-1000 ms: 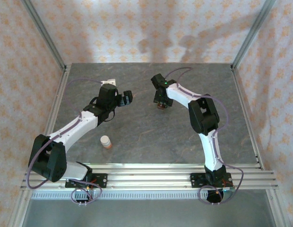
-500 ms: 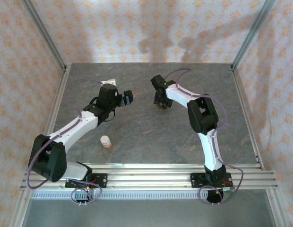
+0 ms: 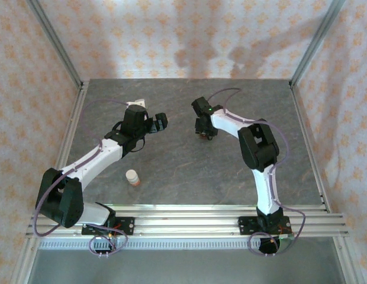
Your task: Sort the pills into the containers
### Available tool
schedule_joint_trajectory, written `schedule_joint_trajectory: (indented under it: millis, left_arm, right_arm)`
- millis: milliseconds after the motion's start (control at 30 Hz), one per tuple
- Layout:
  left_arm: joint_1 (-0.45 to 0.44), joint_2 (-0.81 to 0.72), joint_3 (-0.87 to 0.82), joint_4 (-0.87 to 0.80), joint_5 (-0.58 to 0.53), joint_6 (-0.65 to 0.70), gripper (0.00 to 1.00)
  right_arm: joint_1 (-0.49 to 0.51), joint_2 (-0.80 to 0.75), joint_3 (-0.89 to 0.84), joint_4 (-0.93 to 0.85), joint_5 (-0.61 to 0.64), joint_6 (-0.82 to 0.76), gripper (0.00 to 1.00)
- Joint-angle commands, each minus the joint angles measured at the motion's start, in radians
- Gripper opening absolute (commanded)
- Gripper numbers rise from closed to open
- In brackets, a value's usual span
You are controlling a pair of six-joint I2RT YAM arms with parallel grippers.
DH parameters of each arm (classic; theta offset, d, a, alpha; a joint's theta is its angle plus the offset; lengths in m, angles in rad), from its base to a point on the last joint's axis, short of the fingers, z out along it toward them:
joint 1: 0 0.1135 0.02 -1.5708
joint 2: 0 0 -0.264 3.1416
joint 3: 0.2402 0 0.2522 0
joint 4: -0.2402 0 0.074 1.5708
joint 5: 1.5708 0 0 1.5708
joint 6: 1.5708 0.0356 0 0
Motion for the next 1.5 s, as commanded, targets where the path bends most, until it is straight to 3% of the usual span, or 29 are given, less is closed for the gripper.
schedule_joint_trajectory:
  millis: [0, 200, 400, 633, 933, 1167, 1467]
  left_arm:
    - [-0.008, 0.013, -0.007, 0.021, 0.033, -0.057, 1.00]
    - [-0.007, -0.002, -0.004, 0.037, 0.096, -0.114, 1.00]
    - [-0.008, -0.058, -0.039, 0.113, 0.176, -0.170, 1.00]
    - [-0.013, -0.082, -0.043, 0.232, 0.303, -0.294, 1.00]
    - [-0.090, -0.038, -0.030, 0.443, 0.403, -0.472, 1.00]
    - [-0.175, 0.018, 0.025, 0.468, 0.406, -0.480, 1.00]
    - [-0.192, 0.069, 0.044, 0.522, 0.398, -0.506, 1.00]
  right_arm:
    - [0.009, -0.095, -0.060, 0.053, -0.028, -0.076, 0.39]
    - [0.008, -0.246, -0.171, 0.139, -0.108, -0.165, 0.37]
    - [0.007, -0.430, -0.334, 0.293, -0.343, -0.249, 0.37]
    - [0.007, -0.622, -0.469, 0.396, -0.532, -0.255, 0.37]
    - [0.008, -0.722, -0.507, 0.411, -0.563, -0.220, 0.37]
    - [0.010, -0.700, -0.488, 0.418, -0.545, -0.194, 0.37]
    - [0.012, -0.690, -0.495, 0.421, -0.550, -0.200, 0.37]
